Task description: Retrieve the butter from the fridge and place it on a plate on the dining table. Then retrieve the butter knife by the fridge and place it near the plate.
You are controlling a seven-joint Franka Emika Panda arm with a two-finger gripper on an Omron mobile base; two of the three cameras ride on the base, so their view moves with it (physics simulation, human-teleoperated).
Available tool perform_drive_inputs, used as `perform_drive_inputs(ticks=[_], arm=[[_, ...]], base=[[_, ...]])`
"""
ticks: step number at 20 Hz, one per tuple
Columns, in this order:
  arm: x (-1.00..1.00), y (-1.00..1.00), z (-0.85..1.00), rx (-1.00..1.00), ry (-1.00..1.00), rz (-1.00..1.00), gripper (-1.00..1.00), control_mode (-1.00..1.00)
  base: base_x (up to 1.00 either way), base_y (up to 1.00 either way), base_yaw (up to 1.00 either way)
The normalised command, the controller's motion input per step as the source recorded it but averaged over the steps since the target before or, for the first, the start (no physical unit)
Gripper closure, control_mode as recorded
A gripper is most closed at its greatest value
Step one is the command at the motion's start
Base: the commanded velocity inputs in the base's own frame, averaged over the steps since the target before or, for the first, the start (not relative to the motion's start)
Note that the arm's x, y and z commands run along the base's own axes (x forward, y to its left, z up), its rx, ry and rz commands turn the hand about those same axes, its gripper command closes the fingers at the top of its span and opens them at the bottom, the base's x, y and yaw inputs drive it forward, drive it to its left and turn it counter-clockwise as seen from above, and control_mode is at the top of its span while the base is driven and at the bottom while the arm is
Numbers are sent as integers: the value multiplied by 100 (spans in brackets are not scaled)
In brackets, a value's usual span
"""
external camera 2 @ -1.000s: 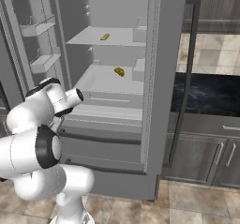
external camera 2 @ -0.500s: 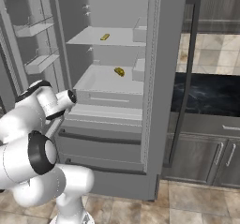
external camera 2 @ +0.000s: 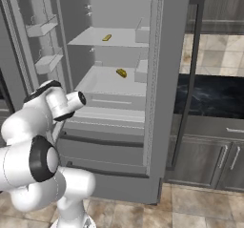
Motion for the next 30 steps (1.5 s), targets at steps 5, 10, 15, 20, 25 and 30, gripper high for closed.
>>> perform_drive_inputs(ticks=[5, 10, 15, 20, 25, 30], arm=[[-3, 0, 0, 0, 23, -4, -100, -100], [-7, 30, 0, 0, 17, -4, -100, -100], [-8, 44, 0, 0, 1, -7, -100, -100], [-1, 26, 2, 0, 0, -9, -100, -100], [0, 0, 12, 0, -2, -4, -100, -100], [6, -7, 5, 0, 0, 0, -100, -100]], base=[[0, 0, 0], [0, 0, 0], [0, 0, 0], [0, 0, 0], [0, 0, 0], [0, 0, 0]])
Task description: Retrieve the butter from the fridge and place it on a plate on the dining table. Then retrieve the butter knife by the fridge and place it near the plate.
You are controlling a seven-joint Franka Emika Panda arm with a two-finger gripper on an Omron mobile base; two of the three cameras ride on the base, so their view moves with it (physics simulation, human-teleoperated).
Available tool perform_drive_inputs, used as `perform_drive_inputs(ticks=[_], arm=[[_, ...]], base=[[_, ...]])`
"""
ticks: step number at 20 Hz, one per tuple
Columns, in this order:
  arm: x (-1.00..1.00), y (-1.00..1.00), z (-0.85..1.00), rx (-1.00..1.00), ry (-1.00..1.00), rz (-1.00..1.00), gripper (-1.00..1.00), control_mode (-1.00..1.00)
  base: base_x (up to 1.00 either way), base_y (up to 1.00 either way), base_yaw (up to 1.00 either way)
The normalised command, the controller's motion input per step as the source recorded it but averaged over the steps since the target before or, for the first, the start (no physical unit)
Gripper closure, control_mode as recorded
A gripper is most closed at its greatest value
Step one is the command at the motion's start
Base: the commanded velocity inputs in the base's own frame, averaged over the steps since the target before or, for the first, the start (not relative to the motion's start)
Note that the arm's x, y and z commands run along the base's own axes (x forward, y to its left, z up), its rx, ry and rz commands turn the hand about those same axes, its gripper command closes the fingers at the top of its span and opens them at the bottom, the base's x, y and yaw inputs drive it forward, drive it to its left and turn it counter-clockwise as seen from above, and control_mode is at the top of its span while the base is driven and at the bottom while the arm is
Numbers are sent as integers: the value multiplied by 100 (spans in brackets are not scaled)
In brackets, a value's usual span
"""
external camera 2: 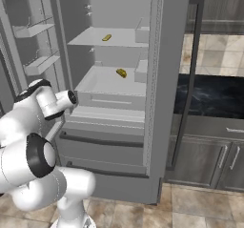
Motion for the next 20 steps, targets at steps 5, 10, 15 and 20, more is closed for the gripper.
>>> perform_drive_inputs(ticks=[5, 10, 15, 20], arm=[[37, -39, 0, 2, 12, 0, -100, -100], [-3, -28, 1, 1, 5, 0, -100, -100], [-43, -54, 0, 0, 0, 0, -100, -100], [-75, -70, 0, -12, -12, 7, -100, -100]], base=[[0, 0, 0], [0, 0, 0], [0, 0, 0], [0, 0, 0]])
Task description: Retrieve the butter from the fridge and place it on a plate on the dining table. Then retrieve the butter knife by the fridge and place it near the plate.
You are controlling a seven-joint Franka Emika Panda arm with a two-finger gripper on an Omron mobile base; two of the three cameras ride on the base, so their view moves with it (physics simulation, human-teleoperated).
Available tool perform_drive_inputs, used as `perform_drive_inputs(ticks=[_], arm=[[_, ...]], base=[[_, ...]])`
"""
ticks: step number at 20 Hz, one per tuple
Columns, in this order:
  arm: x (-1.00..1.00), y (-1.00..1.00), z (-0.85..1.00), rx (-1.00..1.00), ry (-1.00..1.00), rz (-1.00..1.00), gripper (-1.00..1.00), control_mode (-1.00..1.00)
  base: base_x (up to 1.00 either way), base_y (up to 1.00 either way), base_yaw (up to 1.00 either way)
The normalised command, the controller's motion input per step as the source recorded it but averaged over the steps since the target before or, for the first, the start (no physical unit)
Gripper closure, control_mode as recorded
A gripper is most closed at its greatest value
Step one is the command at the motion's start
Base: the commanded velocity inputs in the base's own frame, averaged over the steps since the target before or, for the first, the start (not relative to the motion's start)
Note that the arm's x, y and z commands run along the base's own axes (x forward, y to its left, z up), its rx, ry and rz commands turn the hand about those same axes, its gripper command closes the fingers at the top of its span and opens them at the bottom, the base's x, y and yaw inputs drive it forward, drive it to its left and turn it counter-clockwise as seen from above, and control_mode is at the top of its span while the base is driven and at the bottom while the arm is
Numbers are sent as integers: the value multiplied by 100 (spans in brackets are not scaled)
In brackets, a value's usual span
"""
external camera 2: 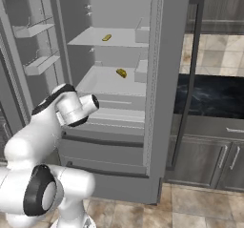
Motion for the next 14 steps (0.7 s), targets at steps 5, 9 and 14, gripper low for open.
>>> perform_drive_inputs(ticks=[5, 9, 14], arm=[[-51, -69, 0, -47, -22, 31, -100, -100], [-16, -80, -3, -53, -20, 28, -100, -100], [-10, -63, 0, -45, -44, 45, -100, -100]], base=[[0, 0, 0], [0, 0, 0], [0, 0, 0]])
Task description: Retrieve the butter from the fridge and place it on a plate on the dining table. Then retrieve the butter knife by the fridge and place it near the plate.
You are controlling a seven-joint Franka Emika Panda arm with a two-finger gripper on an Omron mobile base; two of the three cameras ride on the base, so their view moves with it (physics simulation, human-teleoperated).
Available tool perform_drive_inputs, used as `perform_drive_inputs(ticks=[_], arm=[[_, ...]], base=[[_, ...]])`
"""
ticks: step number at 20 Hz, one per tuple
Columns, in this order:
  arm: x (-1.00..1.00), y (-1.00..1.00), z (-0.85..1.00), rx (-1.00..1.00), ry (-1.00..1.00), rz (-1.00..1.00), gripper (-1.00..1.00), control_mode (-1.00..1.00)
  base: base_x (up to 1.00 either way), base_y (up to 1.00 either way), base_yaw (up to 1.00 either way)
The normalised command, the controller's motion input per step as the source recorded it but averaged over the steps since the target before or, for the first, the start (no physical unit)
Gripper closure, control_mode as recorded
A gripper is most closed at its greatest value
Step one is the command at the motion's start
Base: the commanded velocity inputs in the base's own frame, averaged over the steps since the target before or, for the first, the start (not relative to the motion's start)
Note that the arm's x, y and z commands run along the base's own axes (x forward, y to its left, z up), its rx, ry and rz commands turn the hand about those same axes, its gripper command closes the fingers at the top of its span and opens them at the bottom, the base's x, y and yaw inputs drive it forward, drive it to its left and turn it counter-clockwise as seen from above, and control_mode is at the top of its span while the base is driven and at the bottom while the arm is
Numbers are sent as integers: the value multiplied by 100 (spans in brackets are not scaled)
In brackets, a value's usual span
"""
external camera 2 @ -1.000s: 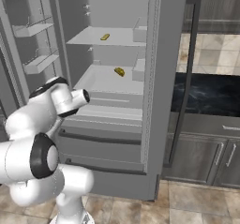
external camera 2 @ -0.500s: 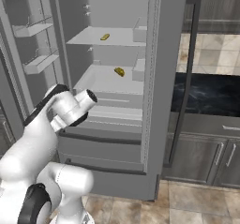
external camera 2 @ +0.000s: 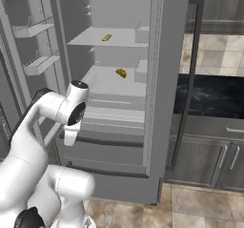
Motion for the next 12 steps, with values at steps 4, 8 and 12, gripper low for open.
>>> perform_drive_inputs(ticks=[4, 8, 12], arm=[[-4, -33, 0, -41, -28, 69, -100, -100], [-6, -29, 20, -33, -21, 60, -100, -100], [-15, -14, 41, -12, -3, 60, -100, -100]], base=[[0, 0, 0], [0, 0, 0], [0, 0, 0]])
